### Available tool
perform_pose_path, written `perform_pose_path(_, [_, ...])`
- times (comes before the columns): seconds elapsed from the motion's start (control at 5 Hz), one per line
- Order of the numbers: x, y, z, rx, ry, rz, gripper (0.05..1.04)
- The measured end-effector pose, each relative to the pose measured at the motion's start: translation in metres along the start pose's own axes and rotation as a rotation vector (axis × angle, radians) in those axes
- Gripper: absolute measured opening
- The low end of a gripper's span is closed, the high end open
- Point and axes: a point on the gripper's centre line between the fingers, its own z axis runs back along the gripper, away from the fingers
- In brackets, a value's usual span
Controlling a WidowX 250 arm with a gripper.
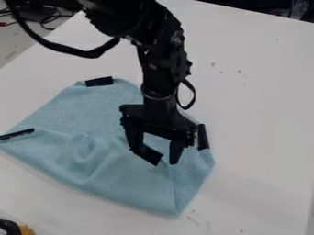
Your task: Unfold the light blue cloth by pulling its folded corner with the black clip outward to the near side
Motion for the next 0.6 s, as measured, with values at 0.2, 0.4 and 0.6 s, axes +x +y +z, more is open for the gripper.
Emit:
perform_pose_path(0.2, [0.007,0.009,-0.009,-0.015,-0.024,0.030,1.001])
perform_pose_path(0.4, [0.009,0.010,-0.014,-0.037,-0.023,0.027,1.001])
perform_pose_path(0.6, [0.009,0.010,-0.019,-0.056,-0.005,0.022,0.993])
